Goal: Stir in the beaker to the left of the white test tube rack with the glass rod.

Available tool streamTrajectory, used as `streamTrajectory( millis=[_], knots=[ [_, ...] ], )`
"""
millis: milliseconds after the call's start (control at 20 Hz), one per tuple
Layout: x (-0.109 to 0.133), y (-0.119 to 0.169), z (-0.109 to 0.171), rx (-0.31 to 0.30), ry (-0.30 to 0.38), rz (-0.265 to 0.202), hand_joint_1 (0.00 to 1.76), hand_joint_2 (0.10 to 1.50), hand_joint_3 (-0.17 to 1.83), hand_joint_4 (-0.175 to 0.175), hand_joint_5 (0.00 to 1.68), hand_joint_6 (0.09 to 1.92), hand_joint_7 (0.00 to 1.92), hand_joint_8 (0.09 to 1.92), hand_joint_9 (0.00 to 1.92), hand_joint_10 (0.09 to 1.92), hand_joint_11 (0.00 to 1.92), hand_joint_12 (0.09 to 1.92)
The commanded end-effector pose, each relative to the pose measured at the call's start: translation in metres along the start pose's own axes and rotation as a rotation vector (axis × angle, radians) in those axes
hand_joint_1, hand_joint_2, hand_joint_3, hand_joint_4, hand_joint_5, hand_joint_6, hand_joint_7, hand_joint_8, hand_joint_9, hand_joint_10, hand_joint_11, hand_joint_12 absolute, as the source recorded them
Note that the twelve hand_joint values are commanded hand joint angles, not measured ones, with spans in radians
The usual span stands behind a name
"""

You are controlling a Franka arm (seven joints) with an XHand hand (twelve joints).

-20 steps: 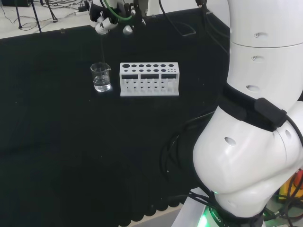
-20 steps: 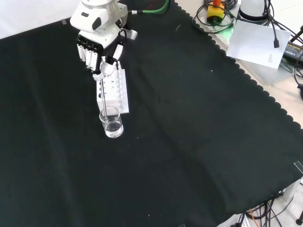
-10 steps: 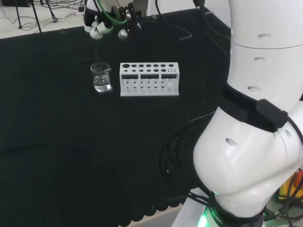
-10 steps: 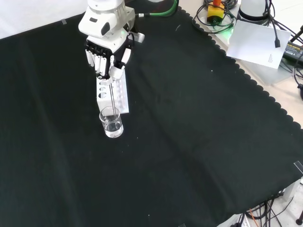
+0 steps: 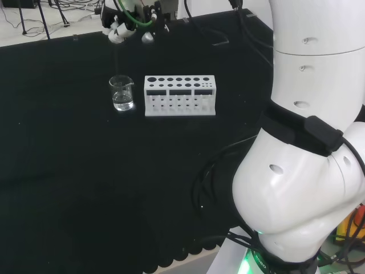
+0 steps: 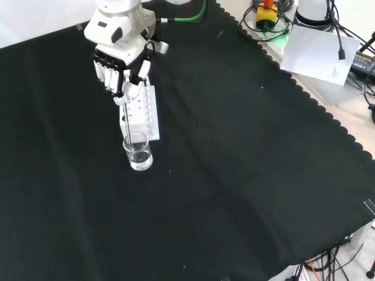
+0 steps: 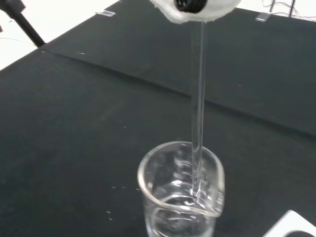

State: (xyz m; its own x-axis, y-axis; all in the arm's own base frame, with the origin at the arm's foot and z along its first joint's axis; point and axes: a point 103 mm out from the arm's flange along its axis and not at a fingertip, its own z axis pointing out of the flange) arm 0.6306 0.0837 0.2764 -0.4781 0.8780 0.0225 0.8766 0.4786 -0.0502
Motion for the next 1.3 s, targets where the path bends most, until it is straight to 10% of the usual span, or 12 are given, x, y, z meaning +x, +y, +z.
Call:
streamTrajectory(
  millis=[50,600,1300],
  knots=[
    [-0.014,-0.019,0.006,0.018,-0.002,0.026,1.29,1.08,0.0,-0.175,1.11,0.47,1.07,1.17,1.55,0.94,1.38,1.18],
    [0.034,-0.009,-0.001,0.025,-0.027,-0.031,1.29,1.08,0.0,-0.175,1.11,0.47,1.07,1.18,1.55,0.94,1.39,1.18],
    [0.0,-0.01,0.003,0.022,-0.02,0.011,1.29,1.08,0.0,-0.175,1.11,0.47,1.07,1.18,1.55,0.95,1.39,1.18]
  ],
)
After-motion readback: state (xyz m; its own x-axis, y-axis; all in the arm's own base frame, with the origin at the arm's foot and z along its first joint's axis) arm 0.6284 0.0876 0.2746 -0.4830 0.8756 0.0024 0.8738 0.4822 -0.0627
